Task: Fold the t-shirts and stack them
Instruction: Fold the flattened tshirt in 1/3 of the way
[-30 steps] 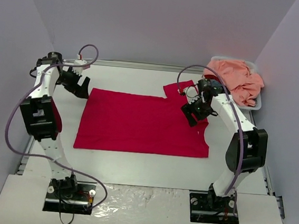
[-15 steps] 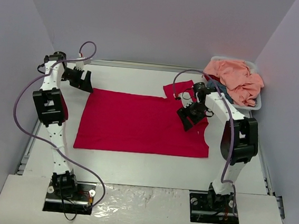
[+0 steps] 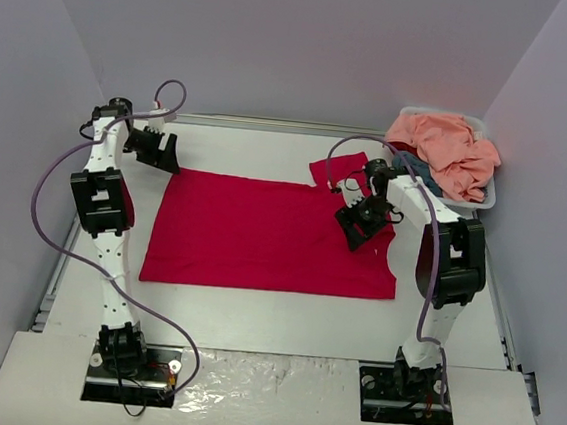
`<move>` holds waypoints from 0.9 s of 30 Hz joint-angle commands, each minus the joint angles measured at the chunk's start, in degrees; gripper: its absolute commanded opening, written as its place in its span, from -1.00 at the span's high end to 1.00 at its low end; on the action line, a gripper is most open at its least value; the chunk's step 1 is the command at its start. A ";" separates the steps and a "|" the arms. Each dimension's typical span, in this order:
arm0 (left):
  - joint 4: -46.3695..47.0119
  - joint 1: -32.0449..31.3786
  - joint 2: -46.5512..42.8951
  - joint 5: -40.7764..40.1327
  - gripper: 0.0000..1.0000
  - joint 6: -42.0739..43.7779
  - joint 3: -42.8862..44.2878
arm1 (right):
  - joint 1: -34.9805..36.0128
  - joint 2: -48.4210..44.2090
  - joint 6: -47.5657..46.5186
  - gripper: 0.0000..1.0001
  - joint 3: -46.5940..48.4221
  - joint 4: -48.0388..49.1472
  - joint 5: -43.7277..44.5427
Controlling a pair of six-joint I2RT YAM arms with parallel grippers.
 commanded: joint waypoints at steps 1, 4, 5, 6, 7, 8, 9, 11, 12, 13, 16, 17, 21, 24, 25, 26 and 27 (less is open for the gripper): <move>1.04 -1.15 0.33 -1.10 -0.48 -0.96 3.22 | -0.56 -0.40 -0.95 -0.12 -0.90 -2.02 -1.09; 1.75 -1.94 1.39 -2.25 -0.47 -1.75 4.19 | -0.65 -0.13 -1.04 -0.11 -1.16 -2.02 -1.00; 2.18 -2.20 1.91 -2.77 -0.47 -2.27 4.80 | -0.65 -0.05 -1.04 -0.11 -1.25 -1.93 -0.91; 2.27 -2.38 2.18 -2.95 -0.47 -2.45 5.07 | -0.65 -0.05 -1.04 -0.11 -1.34 -2.01 -0.65; 2.36 -2.47 2.44 -3.04 -0.47 -2.54 5.25 | -0.82 -0.05 -1.04 -0.11 -1.42 -1.93 -0.56; 2.62 -2.56 2.71 -3.21 -0.47 -2.72 5.42 | -0.91 -0.13 -1.13 -0.11 -1.51 -2.01 -0.56; 2.62 -2.73 3.06 -3.56 -0.47 -2.72 5.77 | -0.91 -0.13 -1.22 -0.10 -1.60 -1.84 -0.56; 2.97 -2.82 3.32 -4.01 -0.46 -2.98 5.86 | -1.08 -0.13 -1.22 -0.10 -1.60 -1.93 -0.65; 3.06 -2.91 3.59 -4.18 -0.46 -3.07 5.95 | -1.08 0.13 -1.22 -0.10 -1.60 -1.84 -0.47; 2.98 -2.91 3.68 -4.18 -0.45 -3.07 6.04 | -1.08 0.13 -1.13 -0.10 -1.60 -1.84 -0.47; 2.89 -3.17 3.94 -4.79 -0.44 -2.81 5.87 | -1.17 0.39 -1.13 -0.08 -1.60 -1.93 -0.12; 2.71 -3.17 4.03 -4.89 -0.37 -2.54 5.95 | -1.17 0.48 -1.13 -0.08 -1.60 -1.84 -0.12; 2.45 -3.61 4.29 -5.41 -0.24 -2.19 5.60 | -1.17 0.74 -1.13 -0.06 -1.69 -1.75 -0.03; 2.19 -4.05 4.56 -5.41 -0.22 -2.02 5.51 | -1.17 0.83 -1.13 -0.04 -1.78 -1.75 0.32; 2.10 -4.14 4.64 -5.50 -0.22 -1.93 5.43 | -1.17 0.92 -1.13 -0.04 -1.86 -1.75 0.41; 2.10 -4.40 4.73 -5.50 -0.22 -1.93 5.42 | -1.17 1.01 -1.13 -0.04 -1.87 -1.66 0.41; 2.10 -4.40 4.73 -5.59 -0.20 -1.84 5.42 | -1.17 1.10 -1.13 -0.03 -1.95 -1.66 0.49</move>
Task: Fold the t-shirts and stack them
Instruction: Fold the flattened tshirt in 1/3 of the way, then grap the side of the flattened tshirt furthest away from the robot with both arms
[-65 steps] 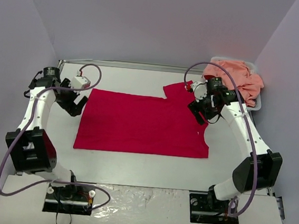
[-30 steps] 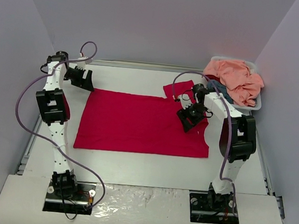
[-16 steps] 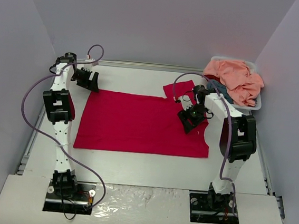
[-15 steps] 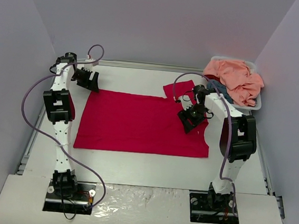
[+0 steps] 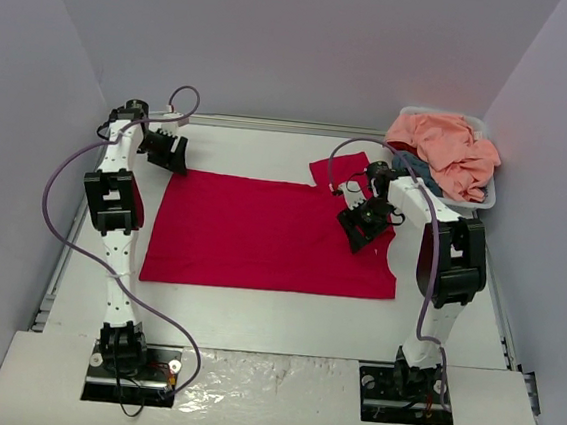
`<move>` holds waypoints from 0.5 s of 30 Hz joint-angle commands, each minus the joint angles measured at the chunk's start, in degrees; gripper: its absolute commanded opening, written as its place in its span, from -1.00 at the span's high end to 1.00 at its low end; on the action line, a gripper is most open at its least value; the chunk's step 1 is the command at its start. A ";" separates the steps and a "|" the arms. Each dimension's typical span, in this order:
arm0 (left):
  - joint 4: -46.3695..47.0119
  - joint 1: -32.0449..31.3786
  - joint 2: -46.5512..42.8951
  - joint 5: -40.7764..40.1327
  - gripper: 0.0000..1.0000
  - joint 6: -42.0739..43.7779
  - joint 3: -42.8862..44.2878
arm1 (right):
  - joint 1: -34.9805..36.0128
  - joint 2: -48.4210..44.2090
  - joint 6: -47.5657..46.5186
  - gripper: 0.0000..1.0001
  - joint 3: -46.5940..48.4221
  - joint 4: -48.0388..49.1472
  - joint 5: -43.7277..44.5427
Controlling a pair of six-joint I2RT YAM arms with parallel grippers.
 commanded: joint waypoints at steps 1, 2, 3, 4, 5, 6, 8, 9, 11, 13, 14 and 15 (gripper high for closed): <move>-0.85 -1.01 0.14 -0.41 -0.18 0.43 1.91 | -0.45 1.07 -0.71 -0.03 -0.66 -1.88 0.45; -0.94 -1.19 0.23 -0.58 -0.16 0.43 1.91 | -0.45 1.16 -0.71 -0.02 -0.84 -1.80 0.63; -0.77 -1.19 0.23 -0.85 -0.15 0.43 1.82 | -0.45 1.25 -0.71 -0.01 -0.93 -1.88 0.71; -0.94 -1.19 0.32 -0.85 -0.14 0.43 1.82 | -0.45 1.25 -0.71 -0.01 -0.93 -1.71 0.80; -0.85 -1.28 0.32 -0.76 -0.12 0.35 1.73 | -0.45 1.34 -0.80 0.00 -1.10 -1.71 0.98; -0.94 -1.28 0.40 -1.02 -0.10 0.43 1.64 | -0.45 1.34 -0.80 0.00 -1.10 -1.71 0.98; -0.85 -1.37 0.49 -1.38 -0.08 0.43 1.47 | -0.54 1.34 -0.71 0.01 -1.19 -1.62 1.15; -0.77 -1.37 0.49 -1.55 -0.07 0.52 1.29 | -0.54 1.34 -0.63 0.01 -1.28 -1.53 1.15; -0.85 -1.37 0.58 -2.17 -0.04 0.70 1.03 | -0.54 1.34 -0.54 0.02 -1.28 -1.44 1.15; -0.68 -1.37 0.49 -2.95 -0.01 0.87 0.76 | -0.54 1.43 -0.45 0.03 -1.28 -1.44 1.24; -0.68 -1.37 0.49 -3.22 0.02 0.87 0.68 | -0.54 1.51 -0.45 0.03 -1.28 -1.44 1.42; -0.59 -1.37 0.49 -3.48 0.04 0.87 0.67 | -0.54 1.51 -0.45 0.03 -1.28 -1.36 1.42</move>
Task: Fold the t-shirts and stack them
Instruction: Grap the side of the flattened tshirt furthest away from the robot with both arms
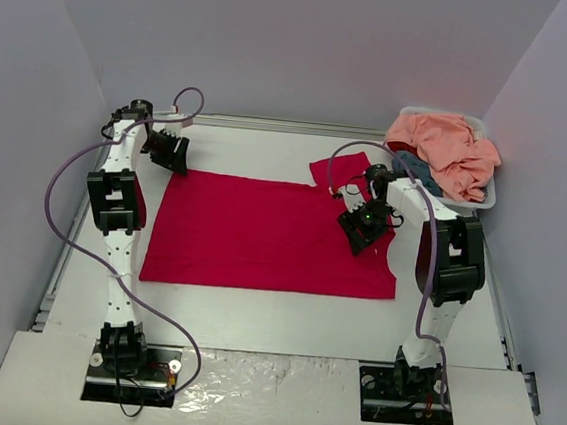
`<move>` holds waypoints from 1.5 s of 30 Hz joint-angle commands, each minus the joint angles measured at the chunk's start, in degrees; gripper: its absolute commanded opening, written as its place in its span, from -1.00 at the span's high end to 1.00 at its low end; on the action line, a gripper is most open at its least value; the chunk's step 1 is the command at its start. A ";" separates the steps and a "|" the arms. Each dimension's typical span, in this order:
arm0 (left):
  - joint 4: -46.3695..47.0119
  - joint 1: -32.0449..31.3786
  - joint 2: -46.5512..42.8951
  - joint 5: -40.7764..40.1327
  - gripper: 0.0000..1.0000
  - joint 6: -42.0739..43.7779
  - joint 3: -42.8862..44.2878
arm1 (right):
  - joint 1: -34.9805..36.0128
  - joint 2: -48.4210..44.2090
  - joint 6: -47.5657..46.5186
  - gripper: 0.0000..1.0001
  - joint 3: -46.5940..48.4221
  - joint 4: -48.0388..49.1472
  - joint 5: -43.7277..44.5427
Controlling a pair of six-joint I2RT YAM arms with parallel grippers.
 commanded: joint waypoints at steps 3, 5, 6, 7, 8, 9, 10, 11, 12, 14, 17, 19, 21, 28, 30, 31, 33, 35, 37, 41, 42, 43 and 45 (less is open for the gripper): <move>-0.61 -0.41 0.43 -2.26 0.10 0.63 0.59 | -0.52 1.01 -0.36 0.05 -0.32 -1.95 1.09; -0.52 -0.41 0.34 -2.26 0.19 0.72 0.67 | -0.60 1.10 -0.28 0.06 -0.32 -1.94 1.18; -0.52 -0.41 0.34 -2.09 0.30 0.63 0.67 | -0.52 1.01 -0.19 0.06 -0.23 -1.86 1.18; -0.52 -0.41 0.25 -2.00 0.33 0.63 0.59 | -0.52 1.19 -0.19 0.07 -0.23 -1.86 1.27; -0.43 -0.41 0.25 -1.83 0.34 0.63 0.59 | -0.52 1.19 -0.19 0.07 -0.32 -1.94 1.27; -0.43 -0.41 0.25 -1.74 0.38 0.63 0.59 | -0.60 1.19 -0.19 0.07 -0.32 -1.86 1.27; -0.43 -0.41 0.25 -1.82 0.39 0.63 0.50 | -0.52 1.36 -0.10 0.07 -0.32 -1.94 1.35; -0.43 -0.41 0.25 -1.74 0.40 0.63 0.59 | -0.52 1.28 -0.10 0.08 -0.32 -1.95 1.44; -0.43 -0.41 0.16 -1.65 0.41 0.81 0.59 | -0.52 1.45 -0.01 0.08 -0.32 -1.86 1.44; -0.35 -0.41 0.16 -1.65 0.42 0.98 0.32 | -0.52 1.54 -0.01 0.09 -0.32 -1.86 1.53; -0.35 -0.41 0.08 -1.65 0.53 0.98 -0.03 | -0.52 1.63 -0.01 0.11 -0.32 -1.86 1.53; -0.08 -0.41 -0.01 -1.65 0.77 0.64 -0.20 | -0.52 1.63 0.08 0.12 -0.23 -1.77 1.53; 0.18 -0.41 -0.10 -1.74 0.93 0.37 -0.20 | -0.52 1.45 0.16 0.12 -0.14 -1.77 1.53; 0.97 -0.41 -1.50 -1.30 0.95 -0.51 -1.17 | -0.52 -0.04 0.78 0.12 1.44 -1.95 1.71; 1.15 -0.41 -2.29 -1.21 0.95 -0.51 -1.87 | -0.52 -1.00 1.13 0.12 2.66 -2.21 1.79; 1.24 -0.41 -2.47 -1.30 0.95 -0.51 -2.05 | -0.52 -1.36 1.22 0.12 3.37 -2.30 1.97; 1.24 -0.32 -3.00 -1.47 0.95 -0.60 -2.14 | -0.52 -2.49 1.66 0.12 5.90 -2.47 2.58; 1.41 -0.41 -3.35 -1.65 0.95 -0.68 -2.40 | -0.69 -3.29 1.92 0.12 8.11 -2.47 3.55; 2.02 -0.41 -3.70 -2.26 0.95 -1.21 -3.10 | -1.13 -2.77 1.75 0.11 12.23 -2.39 2.33; 3.61 -0.40 -5.63 -2.61 0.95 -1.47 -5.74 | -2.19 2.31 4.38 0.06 21.46 -2.39 1.88; 3.96 -0.41 -5.98 -2.70 0.95 -1.48 -6.18 | -2.19 3.46 4.73 0.04 23.39 -2.39 2.41; 4.31 -0.32 -6.25 -2.70 0.95 -1.39 -6.70 | -2.36 4.69 5.26 0.04 27.59 -2.47 3.63; 4.14 -0.32 -6.43 -2.79 0.95 -1.48 -6.53 | -2.62 8.56 6.84 0.01 32.18 -2.47 4.69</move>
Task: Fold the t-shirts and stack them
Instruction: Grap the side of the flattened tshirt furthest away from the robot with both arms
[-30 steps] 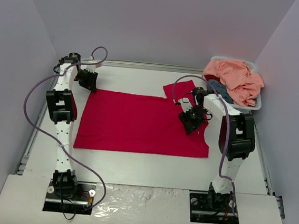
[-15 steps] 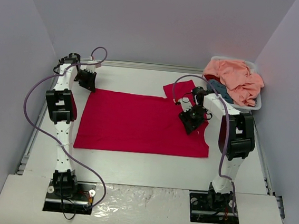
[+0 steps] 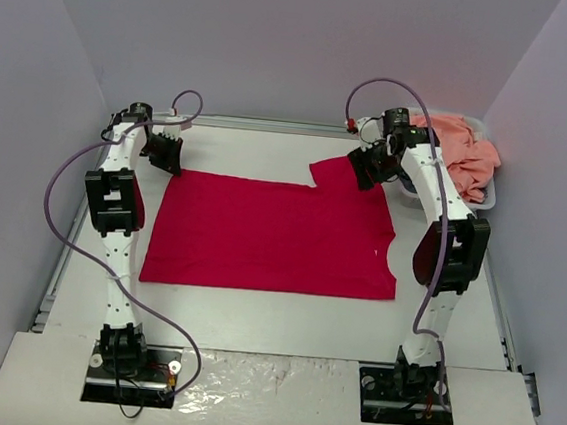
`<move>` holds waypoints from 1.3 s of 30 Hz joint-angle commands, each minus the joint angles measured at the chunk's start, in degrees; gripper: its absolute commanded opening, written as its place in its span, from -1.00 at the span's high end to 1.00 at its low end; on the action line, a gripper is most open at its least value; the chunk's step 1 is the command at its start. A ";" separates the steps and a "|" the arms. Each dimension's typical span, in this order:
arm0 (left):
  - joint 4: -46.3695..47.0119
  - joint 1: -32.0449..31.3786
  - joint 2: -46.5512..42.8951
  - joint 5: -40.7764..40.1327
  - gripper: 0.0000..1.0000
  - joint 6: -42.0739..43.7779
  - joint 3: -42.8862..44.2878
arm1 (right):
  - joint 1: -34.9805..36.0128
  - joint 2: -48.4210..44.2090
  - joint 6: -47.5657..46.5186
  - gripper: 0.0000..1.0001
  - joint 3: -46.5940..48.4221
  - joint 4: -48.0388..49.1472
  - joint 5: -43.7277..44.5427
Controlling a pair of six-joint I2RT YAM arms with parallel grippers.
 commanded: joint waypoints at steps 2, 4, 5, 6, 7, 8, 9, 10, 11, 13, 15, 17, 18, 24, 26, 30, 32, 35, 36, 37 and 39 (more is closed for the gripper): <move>-0.80 -0.32 -3.91 -1.13 0.95 -0.47 -0.22 | -0.83 9.02 3.87 0.00 13.00 -1.95 3.86; -1.07 -0.32 -3.74 -1.13 0.95 -0.65 0.23 | -1.45 11.77 4.84 -0.02 20.28 -2.56 4.05; -1.16 -0.32 -3.65 -1.13 0.95 -0.91 0.49 | -1.71 14.39 5.19 -0.02 22.50 -2.74 3.88; -1.16 -0.32 -3.56 -1.13 0.95 -0.91 0.58 | -1.98 15.63 6.07 -0.03 24.61 -2.91 3.79; -1.24 -0.32 -3.56 -1.13 0.95 -0.91 0.67 | -2.41 16.95 6.42 -0.03 26.55 -2.92 3.70; -1.33 -0.32 -3.56 -1.31 0.95 -1.00 0.67 | -2.59 19.14 6.86 -0.03 30.13 -2.92 3.44; -1.25 -0.32 -3.56 -1.48 0.95 -1.00 0.75 | -3.03 21.34 7.82 -0.03 31.91 -2.83 3.26; -1.24 -0.32 -3.56 -1.66 0.95 -0.91 0.75 | -3.21 22.58 8.35 -0.04 33.58 -2.74 3.17; -1.33 -0.32 -3.56 -1.75 0.95 -1.00 0.75 | -3.38 23.72 8.97 -0.06 37.34 -2.57 3.35; -1.25 -0.32 -3.74 -1.92 0.95 -1.00 0.84 | -4.17 26.18 10.55 -0.10 40.79 -2.30 2.82; -1.24 -0.23 -3.82 -1.83 0.95 -1.17 0.67 | -4.70 26.98 11.95 -0.12 42.47 0.33 2.03; -0.98 -0.32 -3.83 -1.92 0.95 -1.35 0.67 | -5.14 27.16 12.75 -0.14 42.56 3.22 2.55; -0.89 -0.32 -3.74 -1.84 0.95 -1.44 0.75 | -5.14 27.33 13.10 -0.17 42.65 3.93 3.95; -0.63 -0.32 -3.39 -1.84 0.95 -2.14 0.84 | -5.32 29.00 16.44 -0.52 42.48 8.86 6.16; -0.54 -0.32 -3.39 -1.57 0.95 -2.14 0.76 | -5.32 29.79 17.23 -0.56 42.91 9.39 5.37; -0.37 -0.32 -3.39 -1.83 0.95 -2.05 0.67 | -5.32 32.34 18.03 -0.55 43.97 9.39 3.00; -0.54 -0.32 -3.39 -1.92 0.95 -1.97 0.58 | -5.32 33.22 18.47 -0.55 44.49 9.39 1.95; -0.54 -0.32 -3.39 -2.01 0.95 -1.88 0.49 | -5.41 34.80 18.90 -0.53 45.37 9.56 1.24; -0.45 -0.32 -3.39 -2.01 0.95 -1.88 0.49 | -5.41 35.42 19.25 -0.53 45.63 9.56 1.15; -0.45 -0.23 -3.30 -2.01 0.95 -1.88 0.40 | -5.49 35.68 19.34 -0.53 45.81 9.83 0.98; -0.28 -0.32 -3.12 -1.92 0.95 -1.88 0.31 | -5.41 36.65 19.96 -0.54 46.16 10.00 0.27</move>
